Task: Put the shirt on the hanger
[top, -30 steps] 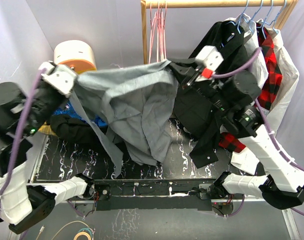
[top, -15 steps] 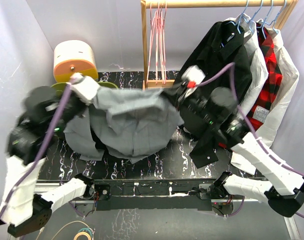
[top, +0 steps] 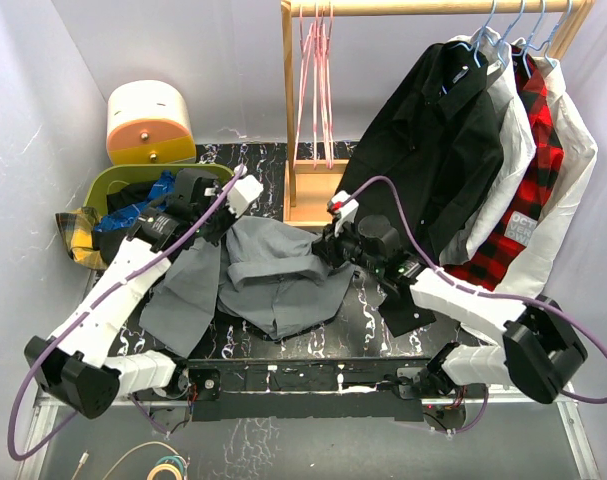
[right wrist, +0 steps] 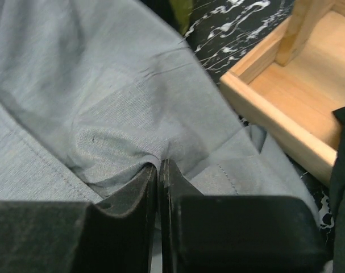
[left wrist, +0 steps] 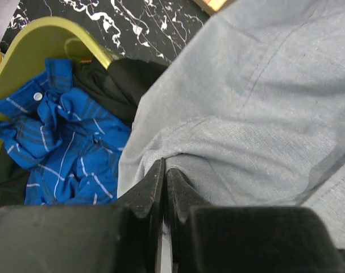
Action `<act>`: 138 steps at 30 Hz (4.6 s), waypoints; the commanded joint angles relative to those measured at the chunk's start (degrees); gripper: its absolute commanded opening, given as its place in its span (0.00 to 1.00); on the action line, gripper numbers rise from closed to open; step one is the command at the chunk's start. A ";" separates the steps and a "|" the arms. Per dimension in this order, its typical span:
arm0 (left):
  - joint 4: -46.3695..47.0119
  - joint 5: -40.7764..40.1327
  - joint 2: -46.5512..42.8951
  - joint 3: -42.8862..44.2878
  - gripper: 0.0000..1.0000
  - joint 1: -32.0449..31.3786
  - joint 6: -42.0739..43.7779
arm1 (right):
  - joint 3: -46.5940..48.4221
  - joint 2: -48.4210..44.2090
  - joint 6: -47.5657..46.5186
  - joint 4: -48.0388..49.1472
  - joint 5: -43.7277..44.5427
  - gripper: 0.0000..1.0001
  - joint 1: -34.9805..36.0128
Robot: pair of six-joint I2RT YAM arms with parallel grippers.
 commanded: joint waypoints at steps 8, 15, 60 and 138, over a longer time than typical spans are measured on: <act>9.34 -6.88 9.10 2.76 0.00 1.00 -3.19 | 1.30 10.76 10.47 21.57 -11.41 0.19 -14.34; 4.96 -4.72 10.61 8.68 0.64 4.32 -5.80 | 3.43 5.77 9.45 19.14 -11.75 0.99 -15.93; -40.44 14.56 -15.06 21.58 0.96 26.43 -0.21 | 59.22 12.72 13.90 -21.41 15.23 0.54 -15.74; -39.62 33.22 -2.34 11.77 0.81 14.90 0.85 | 59.66 13.60 3.32 -18.81 35.70 0.08 -7.83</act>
